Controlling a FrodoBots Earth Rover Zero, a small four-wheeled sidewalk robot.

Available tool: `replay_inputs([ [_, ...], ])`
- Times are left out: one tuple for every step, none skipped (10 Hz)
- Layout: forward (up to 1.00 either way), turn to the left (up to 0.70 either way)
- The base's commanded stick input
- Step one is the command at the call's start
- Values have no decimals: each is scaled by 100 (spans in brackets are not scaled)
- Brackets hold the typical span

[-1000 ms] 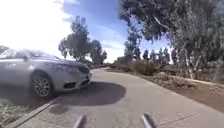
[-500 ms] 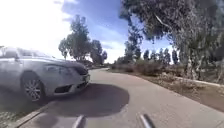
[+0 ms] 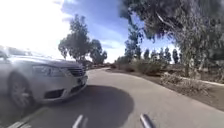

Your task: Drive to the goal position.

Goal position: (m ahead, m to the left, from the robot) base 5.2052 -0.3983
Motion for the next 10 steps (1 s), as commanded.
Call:
replay_inputs([
  [70,0],
  [70,0],
  [70,0],
  [70,0],
  [70,-14],
  [70,-24],
  [70,-35],
  [70,-21],
  [70,-6],
  [70,0],
])
